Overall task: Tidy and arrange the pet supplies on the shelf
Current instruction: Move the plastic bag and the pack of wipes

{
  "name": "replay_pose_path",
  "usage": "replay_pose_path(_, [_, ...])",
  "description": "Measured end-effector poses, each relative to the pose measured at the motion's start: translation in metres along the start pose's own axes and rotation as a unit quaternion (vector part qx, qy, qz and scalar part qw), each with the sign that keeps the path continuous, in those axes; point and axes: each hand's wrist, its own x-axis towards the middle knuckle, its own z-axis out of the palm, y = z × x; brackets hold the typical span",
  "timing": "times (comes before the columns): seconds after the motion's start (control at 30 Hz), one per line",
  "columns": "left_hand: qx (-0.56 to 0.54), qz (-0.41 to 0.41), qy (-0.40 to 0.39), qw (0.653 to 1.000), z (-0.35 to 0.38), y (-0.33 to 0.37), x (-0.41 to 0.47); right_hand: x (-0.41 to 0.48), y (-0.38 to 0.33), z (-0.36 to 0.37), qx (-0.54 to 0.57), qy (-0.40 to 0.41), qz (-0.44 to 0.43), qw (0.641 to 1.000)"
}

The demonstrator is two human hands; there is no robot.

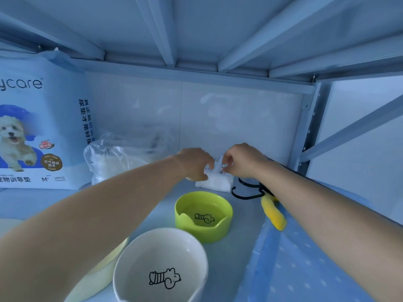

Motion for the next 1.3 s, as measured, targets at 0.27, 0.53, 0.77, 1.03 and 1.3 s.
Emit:
replay_pose_path(0.27, [-0.040,-0.052,-0.102,0.993,0.041,0.011,0.037,0.008,0.016,0.004,-0.019,-0.008,0.049,0.999])
replay_pose_path(0.53, [-0.088,-0.049,-0.016,0.995,0.046,0.004,0.041,0.007,0.033,0.012,0.022,0.000,0.062,0.998])
replay_pose_path(0.77, [-0.126,-0.043,0.118,0.984,0.014,-0.009,0.024,0.014,0.039,0.005,0.095,0.006,0.021,0.995])
replay_pose_path(1.03, [-0.172,-0.088,0.174,0.966,-0.029,-0.026,0.019,0.018,0.034,0.006,0.223,0.053,-0.025,0.973])
replay_pose_path(1.3, [-0.353,-0.149,0.221,0.897,-0.036,-0.043,0.010,0.034,0.027,0.005,0.445,0.016,0.046,0.894])
